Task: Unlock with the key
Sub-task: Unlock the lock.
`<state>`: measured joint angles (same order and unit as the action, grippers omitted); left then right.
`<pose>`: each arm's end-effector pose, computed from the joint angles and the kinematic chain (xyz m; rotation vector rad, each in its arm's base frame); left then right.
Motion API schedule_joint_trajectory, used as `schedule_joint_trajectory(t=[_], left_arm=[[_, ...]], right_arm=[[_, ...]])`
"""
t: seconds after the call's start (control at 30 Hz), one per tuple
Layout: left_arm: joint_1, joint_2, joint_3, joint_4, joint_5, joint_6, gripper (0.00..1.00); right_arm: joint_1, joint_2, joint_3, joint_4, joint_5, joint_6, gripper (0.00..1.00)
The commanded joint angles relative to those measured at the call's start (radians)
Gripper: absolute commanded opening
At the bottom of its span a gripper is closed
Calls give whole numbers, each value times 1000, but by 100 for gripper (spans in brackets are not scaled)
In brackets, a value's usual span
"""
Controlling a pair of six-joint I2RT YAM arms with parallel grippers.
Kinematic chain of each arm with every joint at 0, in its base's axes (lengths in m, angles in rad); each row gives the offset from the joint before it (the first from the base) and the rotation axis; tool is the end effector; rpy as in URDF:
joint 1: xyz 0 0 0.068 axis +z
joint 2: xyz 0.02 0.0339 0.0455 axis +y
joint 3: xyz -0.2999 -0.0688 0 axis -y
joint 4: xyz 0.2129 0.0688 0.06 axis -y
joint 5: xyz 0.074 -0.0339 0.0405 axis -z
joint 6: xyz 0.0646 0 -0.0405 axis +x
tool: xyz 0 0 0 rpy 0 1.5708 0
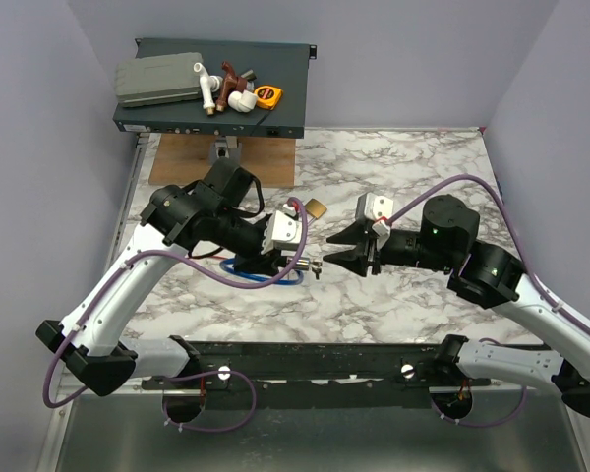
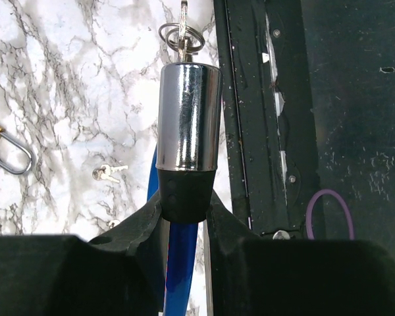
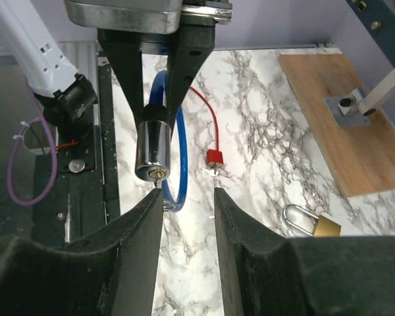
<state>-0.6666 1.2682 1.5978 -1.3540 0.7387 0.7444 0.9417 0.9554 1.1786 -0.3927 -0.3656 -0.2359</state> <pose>0.1114 -0.1430 0.4214 1.7735 1.6764 -0.9121 0.0835 0.1540 0.4414 -1.2205 1.3273 0.8284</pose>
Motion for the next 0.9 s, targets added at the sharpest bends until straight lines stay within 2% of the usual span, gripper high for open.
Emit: schedule_joint_trajectory(t=[0.0, 0.27, 0.53, 0.73, 0.87], left_arm=[[5, -21, -12, 21, 67, 36, 0], [5, -8, -2, 24, 74, 29, 0], [5, 0, 20, 21, 77, 21, 0], [5, 11, 46, 15, 84, 18, 0], [5, 17, 60, 10, 92, 16, 0]], right_arm=[[5, 0, 54, -70, -66, -4, 41], [5, 29, 54, -128, -171, 2, 43], [5, 39, 19, -92, -160, 13, 42], [5, 49, 6, -91, -153, 8, 36], [6, 66, 6, -88, -135, 14, 26]])
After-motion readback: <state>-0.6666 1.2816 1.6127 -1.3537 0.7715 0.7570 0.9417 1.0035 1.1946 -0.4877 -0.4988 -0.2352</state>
